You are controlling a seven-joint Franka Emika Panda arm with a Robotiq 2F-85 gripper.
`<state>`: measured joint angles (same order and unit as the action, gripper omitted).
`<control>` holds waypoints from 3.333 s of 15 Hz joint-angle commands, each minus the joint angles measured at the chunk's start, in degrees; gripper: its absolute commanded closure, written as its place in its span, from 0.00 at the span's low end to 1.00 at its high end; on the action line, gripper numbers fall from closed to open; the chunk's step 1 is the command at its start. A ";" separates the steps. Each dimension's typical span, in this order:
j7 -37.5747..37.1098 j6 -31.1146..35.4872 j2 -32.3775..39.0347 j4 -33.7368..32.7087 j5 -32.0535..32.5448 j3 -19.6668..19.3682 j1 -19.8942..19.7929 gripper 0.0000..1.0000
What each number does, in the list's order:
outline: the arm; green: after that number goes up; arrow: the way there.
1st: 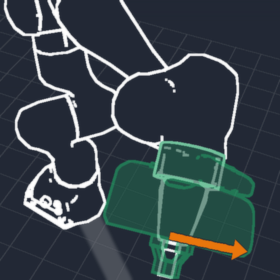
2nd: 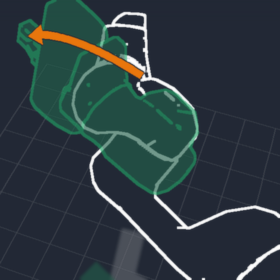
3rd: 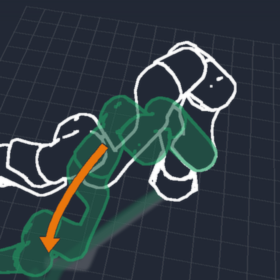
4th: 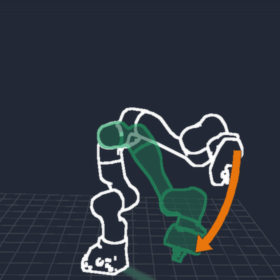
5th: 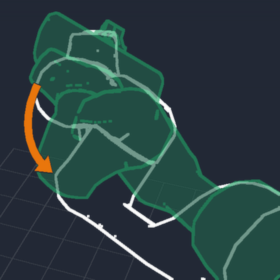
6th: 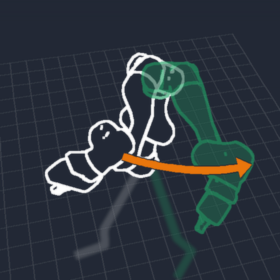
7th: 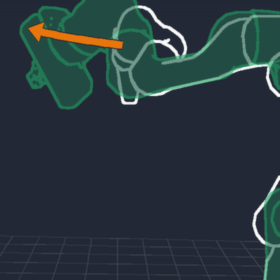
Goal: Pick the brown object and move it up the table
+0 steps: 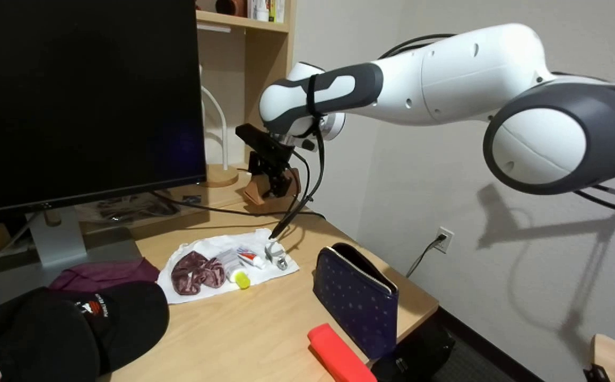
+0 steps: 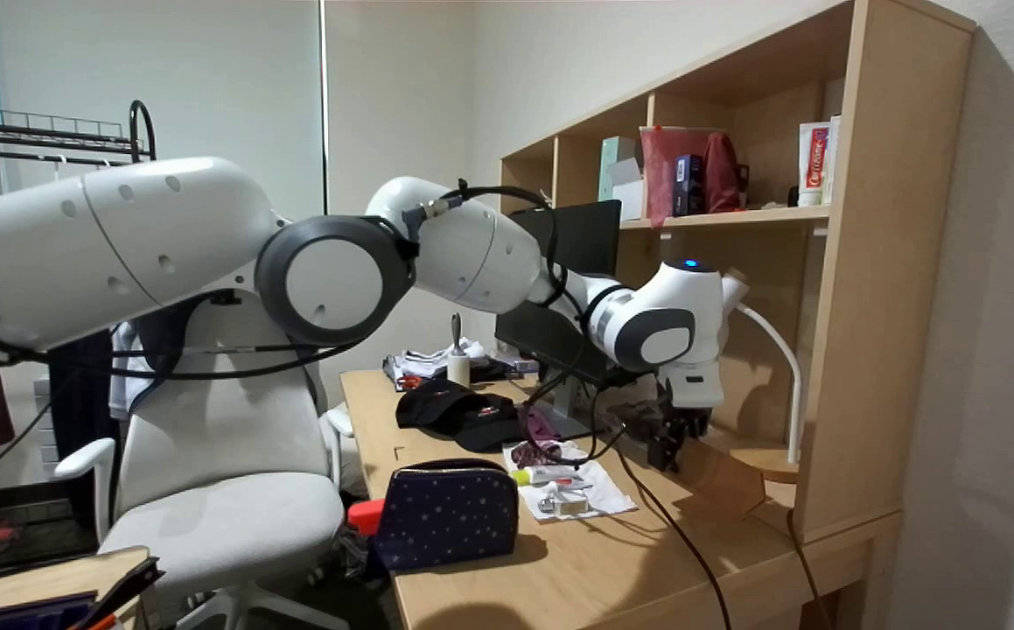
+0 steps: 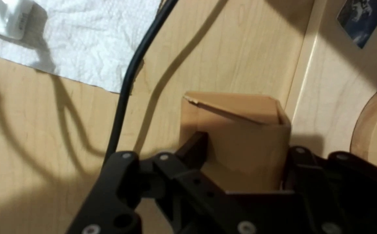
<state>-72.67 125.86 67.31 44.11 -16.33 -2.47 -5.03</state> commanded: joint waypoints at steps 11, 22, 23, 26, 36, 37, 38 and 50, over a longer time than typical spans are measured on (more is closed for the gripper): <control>-5.53 -4.11 9.23 -10.63 4.11 -1.51 -0.01 0.77; -9.09 -3.27 8.93 -10.72 2.51 -1.49 0.06 0.07; -9.21 -3.26 8.97 -11.01 2.50 -1.45 0.07 0.02; -9.23 -3.20 9.12 -11.32 2.47 -1.27 0.13 0.00; -8.93 -6.01 9.84 -10.97 2.21 -0.50 0.37 0.33; -9.18 -6.49 9.96 -11.02 2.29 -0.66 0.43 0.40; -9.19 -6.81 10.06 -11.11 2.24 -0.64 0.41 0.47; -14.87 -5.42 10.77 -12.37 2.00 -0.83 1.27 0.61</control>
<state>-83.93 120.36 75.64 35.58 -13.84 -3.29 -3.99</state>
